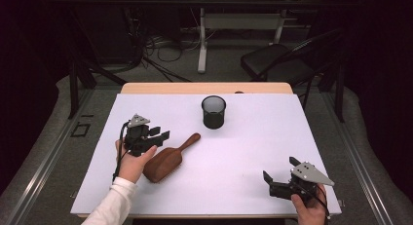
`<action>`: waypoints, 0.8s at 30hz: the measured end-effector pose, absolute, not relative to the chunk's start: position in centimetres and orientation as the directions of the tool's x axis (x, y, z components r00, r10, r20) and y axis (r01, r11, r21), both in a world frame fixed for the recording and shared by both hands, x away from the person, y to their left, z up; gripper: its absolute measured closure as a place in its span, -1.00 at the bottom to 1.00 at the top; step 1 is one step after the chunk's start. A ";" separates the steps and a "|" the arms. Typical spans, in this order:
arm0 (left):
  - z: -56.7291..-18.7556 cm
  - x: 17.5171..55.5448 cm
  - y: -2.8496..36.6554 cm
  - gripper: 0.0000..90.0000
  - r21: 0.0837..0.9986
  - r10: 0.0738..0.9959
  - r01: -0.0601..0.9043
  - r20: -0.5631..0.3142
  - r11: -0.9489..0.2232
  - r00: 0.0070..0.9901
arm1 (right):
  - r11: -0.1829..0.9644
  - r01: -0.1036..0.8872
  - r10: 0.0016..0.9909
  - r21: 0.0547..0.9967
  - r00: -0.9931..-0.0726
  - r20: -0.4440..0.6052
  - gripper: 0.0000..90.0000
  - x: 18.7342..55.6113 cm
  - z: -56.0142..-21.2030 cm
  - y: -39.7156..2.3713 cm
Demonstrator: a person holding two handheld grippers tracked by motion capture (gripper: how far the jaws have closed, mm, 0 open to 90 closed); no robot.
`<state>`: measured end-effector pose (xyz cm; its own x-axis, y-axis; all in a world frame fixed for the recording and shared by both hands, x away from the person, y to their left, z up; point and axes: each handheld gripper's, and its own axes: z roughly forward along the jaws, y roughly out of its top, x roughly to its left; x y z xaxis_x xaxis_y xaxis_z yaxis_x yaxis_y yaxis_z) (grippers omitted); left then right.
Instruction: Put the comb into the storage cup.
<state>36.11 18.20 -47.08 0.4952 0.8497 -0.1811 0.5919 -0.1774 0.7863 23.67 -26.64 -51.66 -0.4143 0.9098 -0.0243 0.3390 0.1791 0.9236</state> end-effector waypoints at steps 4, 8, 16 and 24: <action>-47.5 36.6 17.6 0.26 0.767 0.860 0.618 -0.187 -0.175 0.476 | 0.184 0.342 0.909 0.921 -0.416 -0.027 -0.99 23.7 -51.7 -26.7; -47.8 37.2 17.2 0.31 0.753 0.867 0.631 -0.178 -0.185 0.466 | 0.184 0.341 0.908 0.922 -0.417 -0.027 -0.99 23.7 -51.7 -26.6; -48.2 38.2 16.2 0.56 0.716 0.876 0.673 -0.191 -0.185 0.444 | 0.184 0.342 0.909 0.921 -0.416 -0.027 -0.98 23.7 -51.7 -26.7; -49.0 39.3 14.7 0.95 0.669 0.889 0.722 -0.206 -0.177 0.410 | 0.186 0.346 0.908 0.920 -0.417 -0.027 -0.97 23.7 -51.7 -26.7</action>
<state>39.29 14.71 -48.97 0.4097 0.8886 -0.2061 0.7216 -0.1775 0.6692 23.69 -26.67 -51.69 -0.4172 0.9084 -0.0265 0.3458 0.1857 0.9197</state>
